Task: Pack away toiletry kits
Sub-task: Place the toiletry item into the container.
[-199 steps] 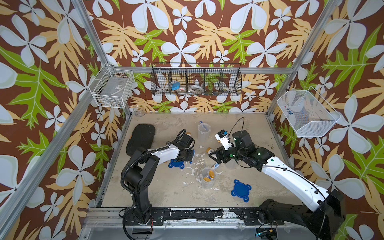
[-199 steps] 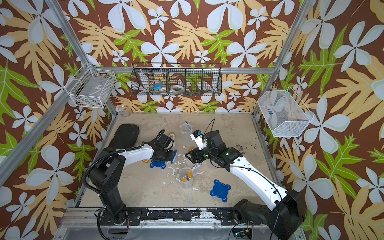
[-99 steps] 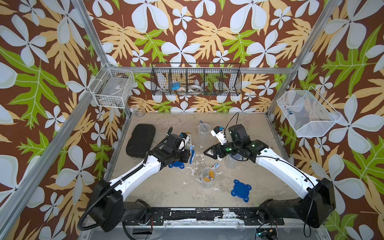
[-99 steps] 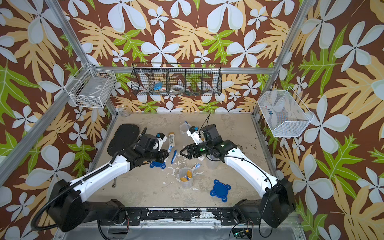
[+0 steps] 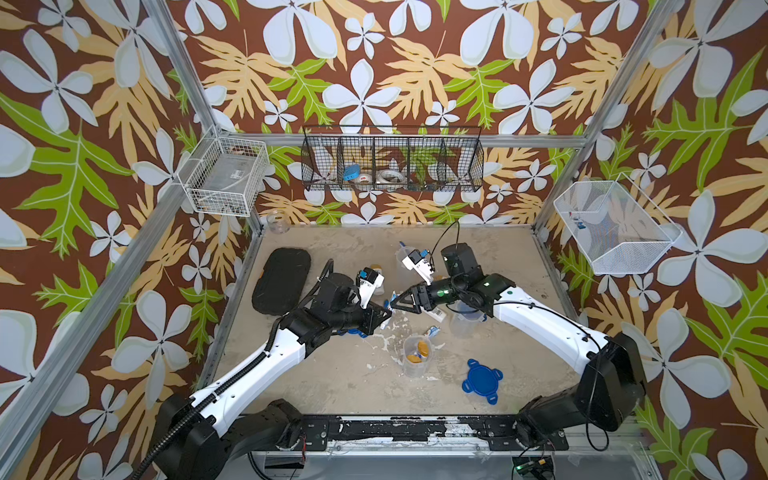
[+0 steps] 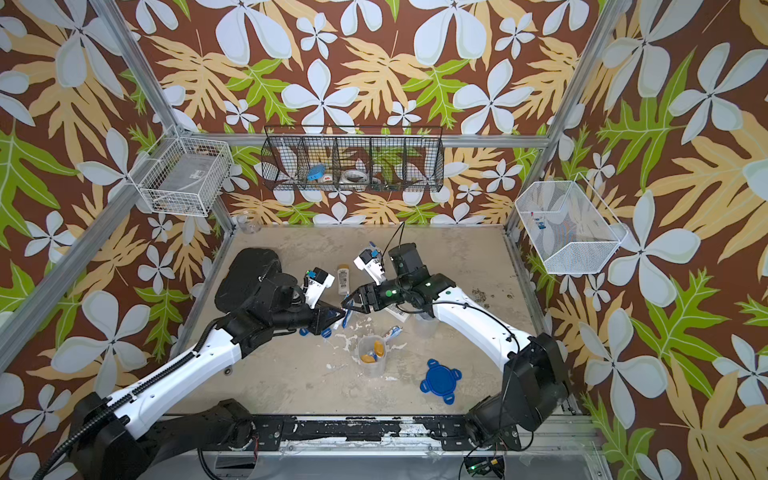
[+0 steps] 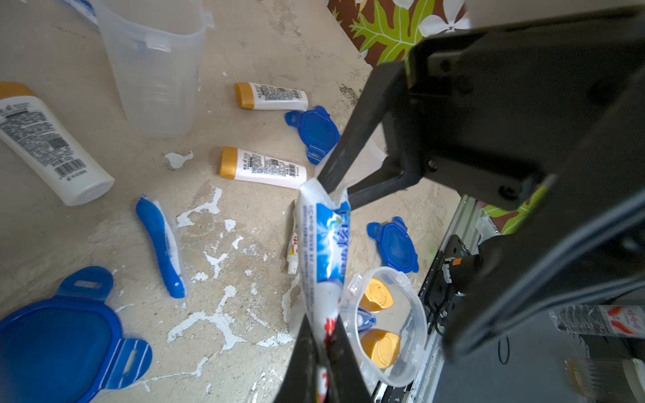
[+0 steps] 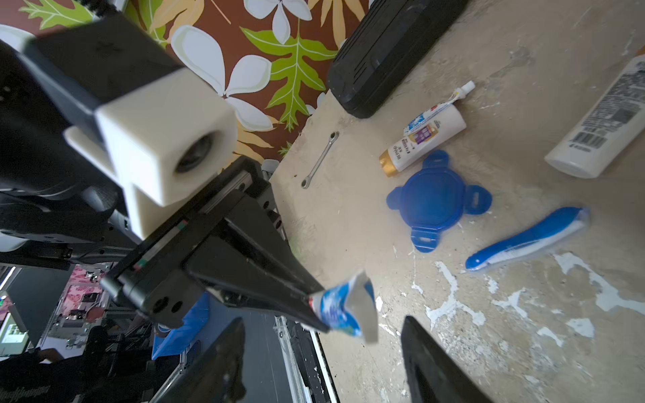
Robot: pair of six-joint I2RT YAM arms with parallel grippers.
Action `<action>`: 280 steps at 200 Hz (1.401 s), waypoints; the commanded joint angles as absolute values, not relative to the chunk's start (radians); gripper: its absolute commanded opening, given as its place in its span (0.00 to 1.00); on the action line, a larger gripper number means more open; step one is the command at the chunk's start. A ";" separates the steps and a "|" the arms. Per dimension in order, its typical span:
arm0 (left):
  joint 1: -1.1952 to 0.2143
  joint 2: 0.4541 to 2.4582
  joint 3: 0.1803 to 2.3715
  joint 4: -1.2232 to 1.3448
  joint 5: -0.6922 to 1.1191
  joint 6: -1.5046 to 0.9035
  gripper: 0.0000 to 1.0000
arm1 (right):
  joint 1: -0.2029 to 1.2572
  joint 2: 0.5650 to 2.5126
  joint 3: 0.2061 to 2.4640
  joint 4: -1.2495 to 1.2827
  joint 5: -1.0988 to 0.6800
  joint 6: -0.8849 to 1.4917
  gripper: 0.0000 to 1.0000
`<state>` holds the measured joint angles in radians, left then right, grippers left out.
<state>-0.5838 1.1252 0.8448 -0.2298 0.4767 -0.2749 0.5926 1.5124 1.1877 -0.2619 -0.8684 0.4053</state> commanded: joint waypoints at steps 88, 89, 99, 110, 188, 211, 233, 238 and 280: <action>-0.598 1.134 0.838 -0.201 0.504 -0.266 0.13 | 0.606 1.501 1.167 -0.224 -0.838 0.400 0.05; -0.598 1.135 0.838 -0.201 0.503 -0.267 0.15 | 0.606 1.501 1.167 -0.226 -0.836 0.398 0.04; -0.598 1.134 0.834 -0.210 0.484 -0.266 0.32 | 0.606 1.491 1.174 -0.257 -0.802 0.377 0.00; -0.598 1.132 0.832 -0.228 0.456 -0.266 0.50 | 0.606 1.471 1.186 -0.316 -0.746 0.333 0.00; -0.577 1.115 0.715 -0.209 0.289 -0.436 0.80 | 0.738 1.206 1.050 -0.471 -0.339 0.086 0.00; -0.566 1.134 0.732 -0.241 0.256 -0.425 0.80 | 0.772 1.177 0.990 -0.417 -0.292 0.105 0.00; -0.560 1.133 0.748 -0.256 0.243 -0.406 0.80 | 0.802 1.163 0.978 -0.406 -0.214 0.090 0.00; -0.558 1.133 0.750 -0.261 0.242 -0.402 0.80 | 0.805 1.161 0.976 -0.402 -0.198 0.086 0.00; -0.551 1.137 0.756 -0.263 0.242 -0.396 0.80 | 0.810 1.175 0.941 -0.329 -0.195 0.084 0.00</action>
